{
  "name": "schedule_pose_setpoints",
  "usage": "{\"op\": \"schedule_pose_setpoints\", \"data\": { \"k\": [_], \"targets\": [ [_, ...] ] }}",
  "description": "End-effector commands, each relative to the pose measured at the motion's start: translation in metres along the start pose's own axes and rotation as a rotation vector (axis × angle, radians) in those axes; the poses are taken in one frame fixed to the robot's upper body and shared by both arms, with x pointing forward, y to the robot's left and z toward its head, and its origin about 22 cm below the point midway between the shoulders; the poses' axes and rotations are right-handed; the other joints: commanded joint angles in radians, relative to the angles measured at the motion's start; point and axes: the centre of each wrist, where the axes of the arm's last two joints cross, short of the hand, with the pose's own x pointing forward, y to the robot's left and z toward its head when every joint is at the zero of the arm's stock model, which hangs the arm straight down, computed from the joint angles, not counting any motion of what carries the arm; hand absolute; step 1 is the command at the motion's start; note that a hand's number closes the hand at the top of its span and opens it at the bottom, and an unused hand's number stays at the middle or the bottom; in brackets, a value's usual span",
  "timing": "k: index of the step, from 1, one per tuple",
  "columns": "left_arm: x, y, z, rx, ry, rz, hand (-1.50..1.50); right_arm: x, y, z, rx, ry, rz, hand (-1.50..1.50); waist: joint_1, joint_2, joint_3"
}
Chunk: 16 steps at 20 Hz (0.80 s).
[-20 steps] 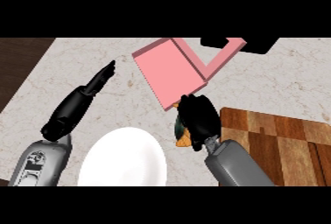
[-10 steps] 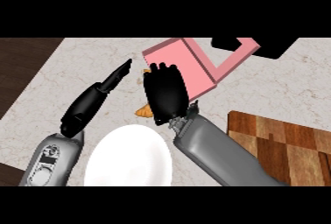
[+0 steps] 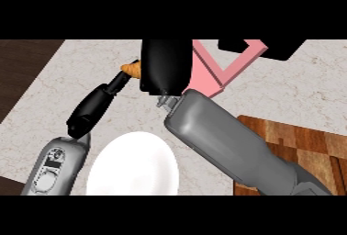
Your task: Pick the croissant from the cutting board and place it in the cardboard box
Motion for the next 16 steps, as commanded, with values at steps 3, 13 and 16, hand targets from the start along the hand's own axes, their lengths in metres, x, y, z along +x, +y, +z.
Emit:
{"op": "schedule_pose_setpoints", "data": {
  "k": [3, 13, 16],
  "targets": [
    [0.0, 0.007, 0.002, 0.018, 0.01, -0.012, 0.0, 0.017, -0.013, -0.028, -0.09, 0.222, -0.059, 1.5, -0.015, -0.001, -0.001],
    [-0.002, 0.02, 0.006, 0.092, 0.028, -0.017, 0.0, 0.008, 0.008, -0.069, 0.076, 0.307, 0.076, 1.5, -0.087, -0.004, 0.001],
    [-0.016, 0.022, 0.025, 0.089, 0.053, -0.024, 0.0, -0.006, 0.017, -0.076, 0.275, 0.373, 0.052, 1.5, -0.095, -0.007, 0.001]
  ]
}}
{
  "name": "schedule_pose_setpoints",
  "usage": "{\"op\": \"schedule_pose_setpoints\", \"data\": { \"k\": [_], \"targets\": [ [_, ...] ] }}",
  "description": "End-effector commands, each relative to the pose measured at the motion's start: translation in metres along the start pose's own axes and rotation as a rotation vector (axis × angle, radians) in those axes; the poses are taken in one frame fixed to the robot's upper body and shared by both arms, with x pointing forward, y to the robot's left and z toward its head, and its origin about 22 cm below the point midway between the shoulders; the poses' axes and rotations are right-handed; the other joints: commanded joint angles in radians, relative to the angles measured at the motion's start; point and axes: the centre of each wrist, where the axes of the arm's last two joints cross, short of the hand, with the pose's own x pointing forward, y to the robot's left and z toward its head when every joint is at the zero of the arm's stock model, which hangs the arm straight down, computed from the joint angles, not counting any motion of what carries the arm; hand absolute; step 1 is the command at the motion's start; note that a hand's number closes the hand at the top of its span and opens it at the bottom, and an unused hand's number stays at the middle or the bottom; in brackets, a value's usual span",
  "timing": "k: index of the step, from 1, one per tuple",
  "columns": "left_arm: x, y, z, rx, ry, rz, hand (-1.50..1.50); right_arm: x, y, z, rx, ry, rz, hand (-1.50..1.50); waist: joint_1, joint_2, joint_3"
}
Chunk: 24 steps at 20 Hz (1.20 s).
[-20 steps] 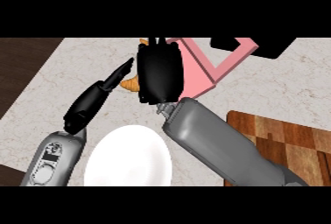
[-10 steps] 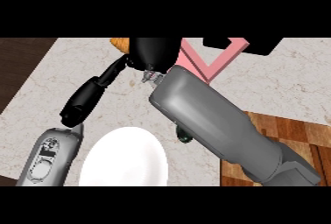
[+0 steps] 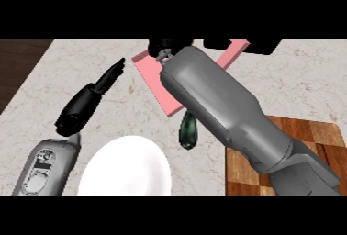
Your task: Pick the croissant from the cutting board and place it in the cardboard box
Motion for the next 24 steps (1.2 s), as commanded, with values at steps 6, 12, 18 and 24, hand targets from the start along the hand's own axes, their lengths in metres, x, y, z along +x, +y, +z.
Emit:
{"op": "schedule_pose_setpoints", "data": {
  "k": [6, 12, 18, 24],
  "targets": [
    [-0.003, 0.003, 0.007, 0.031, 0.018, 0.018, 0.0, -0.017, 0.027, -0.024, 0.355, 0.099, 0.046, 1.5, -0.034, -0.004, 0.002],
    [-0.012, 0.003, 0.019, 0.053, 0.026, -0.004, 0.0, -0.022, 0.03, -0.032, 0.548, 0.07, 0.031, -1.5, -0.063, -0.01, 0.003],
    [-0.022, 0.014, 0.016, 0.067, 0.039, -0.002, 0.0, -0.008, 0.017, -0.019, 0.47, -0.138, -0.151, -1.5, -0.08, -0.011, 0.003],
    [-0.016, 0.013, 0.023, 0.074, 0.044, 0.004, 0.0, -0.019, -0.011, -0.029, 0.134, -0.086, -0.798, -1.5, -0.096, -0.012, 0.009]
  ]
}}
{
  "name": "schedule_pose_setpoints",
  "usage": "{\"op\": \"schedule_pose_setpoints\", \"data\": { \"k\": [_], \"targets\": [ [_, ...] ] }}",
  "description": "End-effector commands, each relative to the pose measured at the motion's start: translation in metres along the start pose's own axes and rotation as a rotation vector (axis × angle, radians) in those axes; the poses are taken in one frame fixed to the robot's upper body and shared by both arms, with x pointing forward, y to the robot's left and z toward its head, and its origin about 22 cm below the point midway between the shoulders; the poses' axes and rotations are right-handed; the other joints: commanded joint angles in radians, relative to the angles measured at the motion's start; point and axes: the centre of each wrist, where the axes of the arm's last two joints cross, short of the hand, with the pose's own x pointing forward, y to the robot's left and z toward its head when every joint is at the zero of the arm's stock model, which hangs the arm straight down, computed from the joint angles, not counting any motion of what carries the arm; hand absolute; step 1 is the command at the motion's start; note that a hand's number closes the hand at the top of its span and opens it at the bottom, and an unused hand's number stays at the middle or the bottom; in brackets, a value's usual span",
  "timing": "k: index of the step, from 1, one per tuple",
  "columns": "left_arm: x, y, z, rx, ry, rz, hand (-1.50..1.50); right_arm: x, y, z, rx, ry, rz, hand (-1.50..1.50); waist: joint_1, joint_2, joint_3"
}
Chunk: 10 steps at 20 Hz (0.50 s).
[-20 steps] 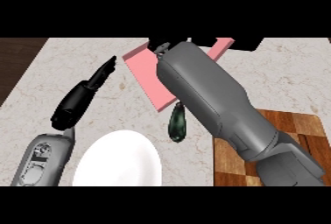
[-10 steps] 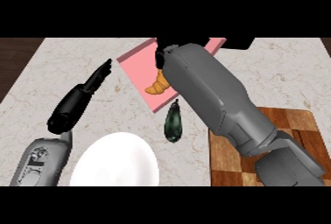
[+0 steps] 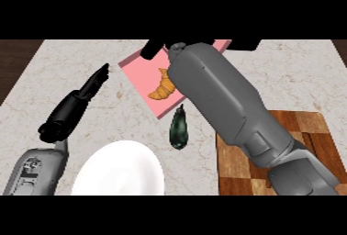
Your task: Pick the croissant from the cutting board and place it in the cardboard box
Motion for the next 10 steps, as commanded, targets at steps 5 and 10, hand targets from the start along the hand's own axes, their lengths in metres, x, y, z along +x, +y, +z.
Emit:
{"op": "schedule_pose_setpoints", "data": {
  "k": [5, 10],
  "targets": [
    [0.0, 0.008, 0.003, 0.013, -0.01, -0.003, 0.0, -0.027, -0.021, -0.005, -0.304, 0.046, -0.565, -1.5, -0.015, -0.002, -0.001],
    [0.001, -0.001, 0.0, 0.052, 0.032, 0.015, 0.0, -0.063, -0.002, 0.001, -0.364, 0.028, -0.626, -1.5, -0.038, -0.01, -0.002]
  ]
}}
